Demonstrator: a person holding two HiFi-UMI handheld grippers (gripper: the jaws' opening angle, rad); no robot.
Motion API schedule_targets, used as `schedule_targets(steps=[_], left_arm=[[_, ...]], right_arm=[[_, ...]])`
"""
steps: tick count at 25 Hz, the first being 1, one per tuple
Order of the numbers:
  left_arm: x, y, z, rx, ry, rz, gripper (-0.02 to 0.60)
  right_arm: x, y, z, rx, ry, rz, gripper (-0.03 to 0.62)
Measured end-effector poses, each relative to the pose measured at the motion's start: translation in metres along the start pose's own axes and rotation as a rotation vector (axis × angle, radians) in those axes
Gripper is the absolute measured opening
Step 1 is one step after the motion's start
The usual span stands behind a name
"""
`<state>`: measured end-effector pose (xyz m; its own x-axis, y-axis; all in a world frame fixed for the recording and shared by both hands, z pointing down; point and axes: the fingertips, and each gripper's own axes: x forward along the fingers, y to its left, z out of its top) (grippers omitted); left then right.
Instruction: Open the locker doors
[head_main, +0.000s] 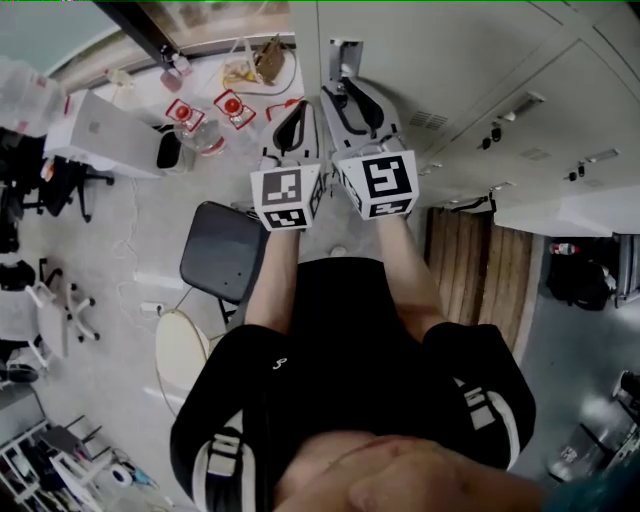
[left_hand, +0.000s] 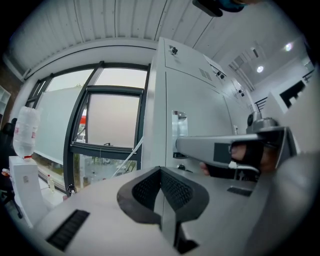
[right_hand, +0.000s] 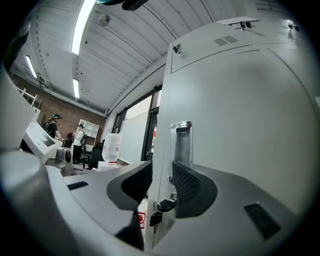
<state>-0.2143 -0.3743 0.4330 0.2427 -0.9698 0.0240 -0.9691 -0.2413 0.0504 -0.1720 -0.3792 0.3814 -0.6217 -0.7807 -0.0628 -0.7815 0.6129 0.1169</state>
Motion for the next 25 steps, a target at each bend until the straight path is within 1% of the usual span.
schedule_targets(steps=[4,11,17,21,25], left_arm=[[0.001,0.005,0.005,0.005,-0.01,0.009,0.009],[0.002,0.016,0.009,0.011,-0.016,0.022,0.009],[0.003,0.022,0.006,-0.003,-0.012,0.022,0.009],[0.004,0.017,-0.001,-0.023,-0.002,0.006,0.009],[0.001,0.017,0.0,-0.04,-0.007,-0.007,0.009]], right_arm=[[0.008,-0.006,0.002,0.007,0.022,-0.032,0.127],[0.019,-0.004,0.008,0.006,0.023,-0.042,0.127],[0.018,-0.004,0.01,0.054,-0.003,-0.014,0.127],[0.013,-0.001,0.01,0.044,-0.014,-0.002,0.127],[0.008,0.006,0.012,0.053,-0.021,0.024,0.129]])
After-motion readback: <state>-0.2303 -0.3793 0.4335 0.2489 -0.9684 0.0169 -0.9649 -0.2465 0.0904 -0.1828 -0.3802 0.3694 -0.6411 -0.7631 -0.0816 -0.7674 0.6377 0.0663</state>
